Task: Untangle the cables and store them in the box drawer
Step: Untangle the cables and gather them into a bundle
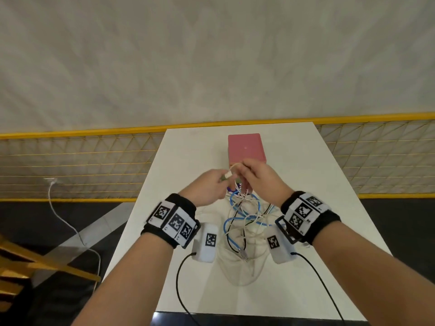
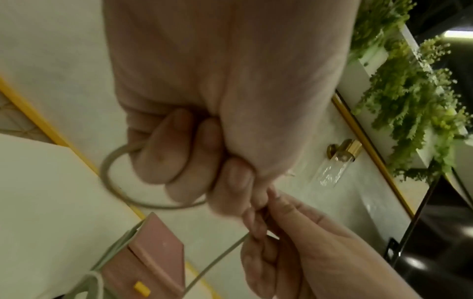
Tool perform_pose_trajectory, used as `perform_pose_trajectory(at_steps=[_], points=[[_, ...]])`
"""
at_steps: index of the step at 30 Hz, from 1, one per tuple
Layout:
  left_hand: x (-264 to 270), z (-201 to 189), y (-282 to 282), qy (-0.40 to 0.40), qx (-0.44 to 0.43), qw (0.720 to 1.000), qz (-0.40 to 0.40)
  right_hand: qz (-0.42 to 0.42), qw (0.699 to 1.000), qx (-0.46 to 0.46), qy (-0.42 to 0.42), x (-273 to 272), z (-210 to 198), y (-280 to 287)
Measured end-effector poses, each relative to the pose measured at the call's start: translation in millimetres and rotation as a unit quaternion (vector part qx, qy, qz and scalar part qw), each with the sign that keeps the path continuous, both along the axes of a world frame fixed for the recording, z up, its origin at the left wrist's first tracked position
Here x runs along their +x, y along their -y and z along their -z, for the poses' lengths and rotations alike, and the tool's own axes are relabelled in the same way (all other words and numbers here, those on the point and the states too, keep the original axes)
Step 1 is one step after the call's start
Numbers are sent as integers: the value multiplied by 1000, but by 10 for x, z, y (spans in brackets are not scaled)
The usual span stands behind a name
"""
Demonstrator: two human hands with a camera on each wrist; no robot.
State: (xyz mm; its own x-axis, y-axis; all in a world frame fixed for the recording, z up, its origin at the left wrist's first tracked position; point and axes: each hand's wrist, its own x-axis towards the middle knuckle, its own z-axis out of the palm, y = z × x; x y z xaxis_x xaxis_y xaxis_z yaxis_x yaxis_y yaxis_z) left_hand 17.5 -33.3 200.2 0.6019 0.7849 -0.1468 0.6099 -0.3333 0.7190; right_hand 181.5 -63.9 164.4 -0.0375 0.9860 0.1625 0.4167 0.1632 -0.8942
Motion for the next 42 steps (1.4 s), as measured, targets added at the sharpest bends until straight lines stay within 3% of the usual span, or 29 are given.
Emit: perform_pose_trajectory(at_steps=[3,5,7,10,14,17,19,22,24,26,29,34,36,39,42], points=[[9,-111,-103,157,51,983,-77,-9,999,-22,-21,42,37,6],[13,-306,-158,287,61,944,-153,-33,996,-87,10,63,263,39],[-13,-411,-242,321,79,916,-227,-36,991,-128,33,72,469,77],[-52,-288,-223,284,131,910,-272,-8,994,-106,39,68,384,79],[65,41,-2,188,220,933,-215,8,996,-37,81,93,31,-50],[22,107,-56,253,140,904,-314,44,995,-26,90,213,-46,-148],[-13,94,-62,253,193,888,-331,58,993,-21,104,275,-51,-183],[72,30,-25,182,245,929,-210,31,994,-9,109,211,-80,-181],[172,58,-104,109,185,969,-122,13,993,15,113,125,-108,-171],[223,87,-165,62,129,985,-101,14,992,49,113,77,-139,-166],[251,88,-155,108,99,984,-101,23,993,74,85,77,-132,-197],[281,-135,-215,230,161,947,-158,-5,997,-15,79,103,155,-172],[256,-175,-242,236,146,942,-188,6,996,-24,83,114,248,-148],[160,-108,-212,146,201,945,-213,15,994,-13,109,117,253,-168],[196,45,-124,16,251,965,-80,3,990,0,140,95,167,-178]])
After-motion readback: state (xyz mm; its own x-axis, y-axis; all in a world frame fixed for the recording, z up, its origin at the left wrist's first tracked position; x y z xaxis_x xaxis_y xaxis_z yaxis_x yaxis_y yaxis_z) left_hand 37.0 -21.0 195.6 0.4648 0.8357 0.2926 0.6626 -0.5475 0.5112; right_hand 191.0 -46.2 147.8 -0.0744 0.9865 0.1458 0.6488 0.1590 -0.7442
